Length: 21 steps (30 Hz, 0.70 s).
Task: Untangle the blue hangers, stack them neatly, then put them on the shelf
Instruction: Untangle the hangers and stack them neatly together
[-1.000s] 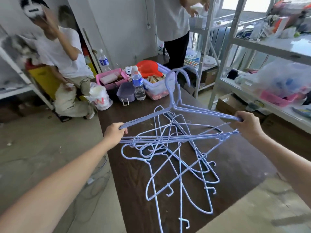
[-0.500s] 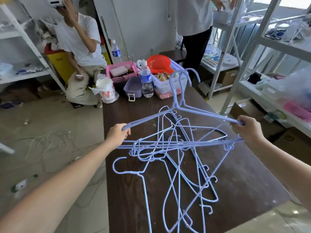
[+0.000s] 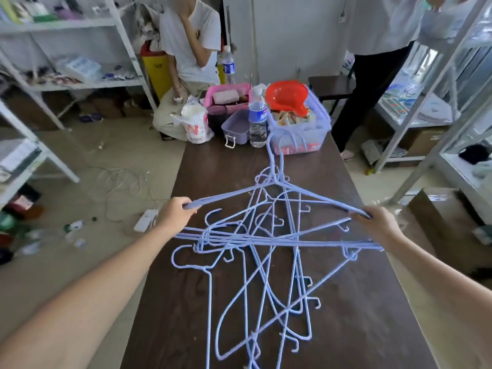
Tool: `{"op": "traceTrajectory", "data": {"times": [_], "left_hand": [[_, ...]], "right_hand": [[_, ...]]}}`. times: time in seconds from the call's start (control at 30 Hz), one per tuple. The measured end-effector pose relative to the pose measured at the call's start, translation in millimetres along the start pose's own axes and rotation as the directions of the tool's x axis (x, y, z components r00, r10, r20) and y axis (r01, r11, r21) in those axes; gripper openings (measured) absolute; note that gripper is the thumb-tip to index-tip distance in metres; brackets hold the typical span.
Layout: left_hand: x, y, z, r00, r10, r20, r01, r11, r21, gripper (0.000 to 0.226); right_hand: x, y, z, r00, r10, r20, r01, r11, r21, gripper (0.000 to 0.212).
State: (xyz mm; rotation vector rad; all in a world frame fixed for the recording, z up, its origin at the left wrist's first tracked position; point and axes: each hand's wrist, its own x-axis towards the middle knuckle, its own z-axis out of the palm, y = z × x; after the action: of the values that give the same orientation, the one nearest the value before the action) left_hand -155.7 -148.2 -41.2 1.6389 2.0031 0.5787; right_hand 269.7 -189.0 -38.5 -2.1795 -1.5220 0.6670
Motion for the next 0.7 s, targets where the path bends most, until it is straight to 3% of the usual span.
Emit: {"op": "traceTrajectory", "data": {"times": [0.17, 0.33, 0.4, 0.53, 0.7], "left_hand": [[-11, -23, 8, 0.999, -0.033, 0.002, 0.032, 0.997, 0.064, 0.036], [-21, -30, 13, 1.000, -0.016, -0.010, 0.016, 0.999, 0.040, 0.045], [-28, -25, 3, 0.998, -0.006, -0.068, 0.007, 1.000, 0.008, 0.042], [-65, -18, -23, 0.955, 0.079, -0.287, -0.111, 0.989, -0.097, 0.026], [-84, 27, -66, 0.896, 0.240, -0.374, -0.293, 0.952, -0.090, 0.027]], "right_hand": [[2, 0, 14, 0.990, 0.025, 0.141, -0.012, 0.996, -0.090, 0.051], [-2, -5, 20, 0.988, 0.030, 0.153, -0.009, 0.991, -0.134, 0.048], [-11, -9, 13, 0.998, -0.008, 0.069, 0.011, 0.999, -0.042, 0.046], [-47, -11, -4, 0.954, -0.127, -0.271, 0.179, 0.968, 0.175, 0.028], [-61, -14, -13, 0.873, -0.064, -0.484, 0.229, 0.929, 0.291, 0.057]]}}
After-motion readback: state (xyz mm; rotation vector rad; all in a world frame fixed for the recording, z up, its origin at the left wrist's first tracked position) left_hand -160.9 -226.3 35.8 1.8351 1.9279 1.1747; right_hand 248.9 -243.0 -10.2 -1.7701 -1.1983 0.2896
